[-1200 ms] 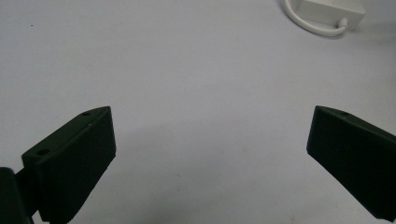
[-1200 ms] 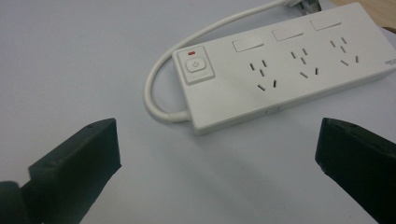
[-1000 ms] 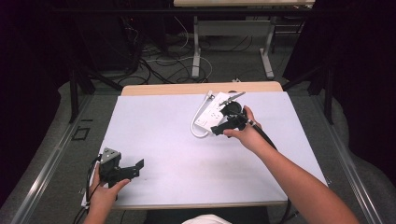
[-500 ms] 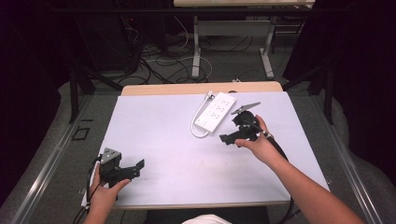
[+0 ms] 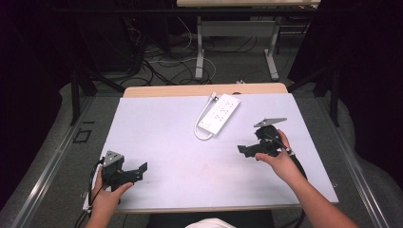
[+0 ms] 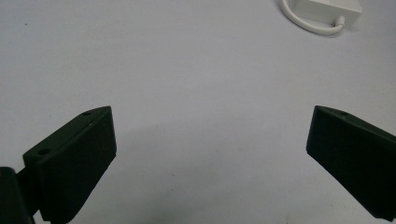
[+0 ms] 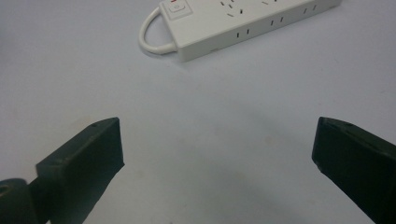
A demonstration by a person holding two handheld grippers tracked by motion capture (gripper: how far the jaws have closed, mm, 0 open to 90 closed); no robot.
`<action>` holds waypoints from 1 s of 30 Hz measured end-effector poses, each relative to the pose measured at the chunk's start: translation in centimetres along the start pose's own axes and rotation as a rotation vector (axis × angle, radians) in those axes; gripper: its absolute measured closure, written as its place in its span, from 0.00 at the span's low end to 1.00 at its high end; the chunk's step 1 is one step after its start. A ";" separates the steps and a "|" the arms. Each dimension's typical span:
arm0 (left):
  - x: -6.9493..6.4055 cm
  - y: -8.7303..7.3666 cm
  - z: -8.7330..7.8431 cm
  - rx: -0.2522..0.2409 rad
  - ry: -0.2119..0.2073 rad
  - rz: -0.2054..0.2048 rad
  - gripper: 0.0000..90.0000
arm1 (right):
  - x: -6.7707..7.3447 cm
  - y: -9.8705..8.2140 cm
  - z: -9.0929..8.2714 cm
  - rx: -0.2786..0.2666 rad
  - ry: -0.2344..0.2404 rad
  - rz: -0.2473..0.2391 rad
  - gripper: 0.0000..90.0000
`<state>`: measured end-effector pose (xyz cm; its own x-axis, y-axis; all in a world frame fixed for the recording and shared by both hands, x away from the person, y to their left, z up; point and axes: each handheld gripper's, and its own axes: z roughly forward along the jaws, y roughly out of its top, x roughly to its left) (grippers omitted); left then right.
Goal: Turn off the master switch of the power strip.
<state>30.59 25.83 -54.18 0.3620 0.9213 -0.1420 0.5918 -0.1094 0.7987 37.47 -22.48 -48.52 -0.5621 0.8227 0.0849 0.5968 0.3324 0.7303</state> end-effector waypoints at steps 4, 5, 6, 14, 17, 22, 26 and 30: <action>0.0 0.0 0.0 0.000 -0.001 0.001 0.02 | -0.5 -0.9 -1.0 -0.017 -0.001 0.018 0.03; -0.1 0.0 0.0 -0.006 0.001 -0.006 0.02 | -0.6 -1.1 -1.3 -0.021 -0.003 0.022 0.03; 0.0 0.0 0.0 -0.003 0.000 -0.001 0.02 | -0.8 -1.3 -1.6 -0.026 -0.005 0.026 0.03; 0.0 0.0 -0.1 -0.002 0.003 0.001 0.02 | -1.5 -3.1 -3.6 -0.077 -0.039 0.051 0.04; 0.0 0.0 -0.1 0.000 0.004 0.000 0.02 | -1.9 -3.8 -4.3 -0.095 -0.064 0.055 0.05; 0.0 0.0 -0.1 -0.002 0.005 0.001 0.02 | -2.5 -5.2 -5.2 -0.114 -0.089 0.078 0.05; 0.0 0.0 -0.1 -0.001 0.004 0.000 0.02 | -3.0 -6.6 -5.5 -0.139 -0.106 0.094 0.07; 0.0 0.0 -0.1 -0.001 0.004 0.000 0.02 | -3.4 -8.0 -5.7 -0.139 -0.134 0.106 0.07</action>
<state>30.51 25.86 -54.12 0.3590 0.9229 -0.1393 0.5913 -0.1095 0.7990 31.38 -30.53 -50.79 -0.4143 0.9065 0.0820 0.5582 0.1819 0.8096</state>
